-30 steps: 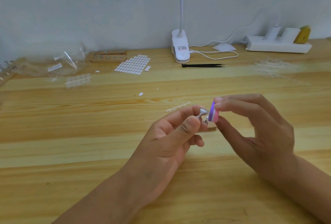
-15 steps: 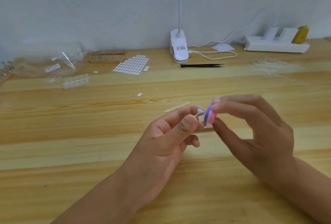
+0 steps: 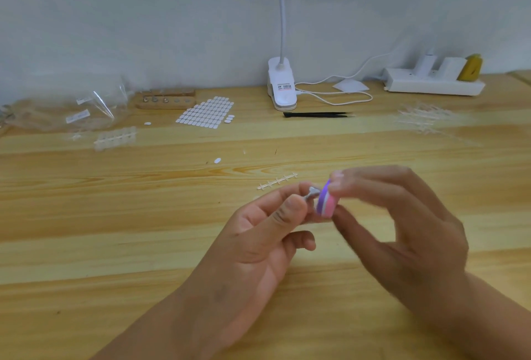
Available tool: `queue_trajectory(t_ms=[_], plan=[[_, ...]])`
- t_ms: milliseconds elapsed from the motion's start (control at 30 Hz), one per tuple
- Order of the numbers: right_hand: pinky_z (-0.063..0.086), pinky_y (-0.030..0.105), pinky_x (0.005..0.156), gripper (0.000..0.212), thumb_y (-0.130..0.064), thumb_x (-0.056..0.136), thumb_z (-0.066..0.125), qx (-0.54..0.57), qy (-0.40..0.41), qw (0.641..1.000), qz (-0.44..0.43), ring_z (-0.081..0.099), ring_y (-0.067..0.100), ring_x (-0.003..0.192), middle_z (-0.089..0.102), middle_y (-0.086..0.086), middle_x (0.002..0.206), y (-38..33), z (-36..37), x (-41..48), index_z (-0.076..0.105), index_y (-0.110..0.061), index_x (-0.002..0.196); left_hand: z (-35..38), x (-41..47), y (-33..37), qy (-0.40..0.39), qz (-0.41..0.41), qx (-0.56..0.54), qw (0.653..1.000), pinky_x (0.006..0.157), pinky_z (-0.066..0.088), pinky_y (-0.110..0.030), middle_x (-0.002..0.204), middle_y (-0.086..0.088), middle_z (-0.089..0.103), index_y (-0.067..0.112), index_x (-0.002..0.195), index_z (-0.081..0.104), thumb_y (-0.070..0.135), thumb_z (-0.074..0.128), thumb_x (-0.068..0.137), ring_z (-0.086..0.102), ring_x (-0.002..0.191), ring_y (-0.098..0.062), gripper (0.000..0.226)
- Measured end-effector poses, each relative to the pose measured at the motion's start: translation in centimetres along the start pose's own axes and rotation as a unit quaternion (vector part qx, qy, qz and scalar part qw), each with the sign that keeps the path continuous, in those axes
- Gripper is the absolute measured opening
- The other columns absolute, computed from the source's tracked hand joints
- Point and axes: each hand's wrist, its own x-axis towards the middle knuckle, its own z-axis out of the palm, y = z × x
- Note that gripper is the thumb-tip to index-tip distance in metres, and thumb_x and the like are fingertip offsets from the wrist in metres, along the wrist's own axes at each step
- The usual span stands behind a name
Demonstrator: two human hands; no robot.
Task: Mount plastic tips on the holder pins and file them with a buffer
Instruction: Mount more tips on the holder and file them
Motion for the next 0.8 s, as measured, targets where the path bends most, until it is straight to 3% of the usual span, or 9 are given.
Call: queue_trajectory(t_ms=[200,400,567,733,800], plan=[[0.046,0.016,0.098,0.038,0.005,0.083,0.075,-0.016,-0.002,1.000,-0.002,0.063,0.005,0.107,0.063,-0.002,0.109,0.2,-0.1,0.1,0.063,-0.018,0.110,-0.3,0.1,-0.1,0.002,-0.001,0.009,1.000,0.067,0.050,-0.024,0.102,-0.001,0.071,0.015,0.107,0.074,0.039,0.079,0.078,0.063,0.094,-0.012,0.038],[0.051,0.026,0.095,0.038,0.009,0.082,0.075,-0.007,-0.028,0.998,-0.054,0.065,0.012,0.107,0.066,-0.003,0.107,-0.3,0.0,-0.1,0.068,-0.013,0.112,-0.1,0.3,-0.5,0.001,-0.014,0.004,1.000,0.066,0.050,-0.023,0.102,0.001,0.070,0.015,0.104,0.075,0.038,0.082,0.075,0.061,0.087,-0.009,0.038],[0.049,0.026,0.095,0.026,0.004,0.092,0.067,-0.004,-0.014,0.998,-0.054,0.064,0.014,0.108,0.064,-0.002,0.108,-0.4,-0.1,-0.2,0.066,-0.008,0.115,-0.5,0.2,-0.2,0.002,-0.010,-0.005,1.000,0.067,0.051,-0.023,0.103,-0.001,0.071,0.014,0.102,0.075,0.036,0.080,0.077,0.063,0.088,-0.011,0.033],[0.054,0.035,0.087,0.034,0.010,0.084,0.071,-0.026,-0.031,0.999,-0.027,0.065,0.019,0.100,0.066,0.006,0.106,0.9,-0.2,-0.3,0.064,-0.010,0.111,-0.4,0.2,-0.1,0.001,-0.017,0.016,1.000,0.067,0.050,-0.023,0.101,-0.001,0.070,0.015,0.108,0.074,0.040,0.080,0.077,0.063,0.094,-0.010,0.041],[0.054,0.034,0.087,0.034,0.010,0.085,0.071,-0.010,-0.032,0.999,-0.028,0.065,0.017,0.102,0.066,0.002,0.107,0.7,0.2,-0.6,0.068,-0.014,0.110,-0.7,0.2,0.0,0.003,-0.017,0.025,1.000,0.067,0.050,-0.023,0.102,-0.001,0.071,0.015,0.108,0.074,0.040,0.079,0.078,0.063,0.093,-0.010,0.039]])
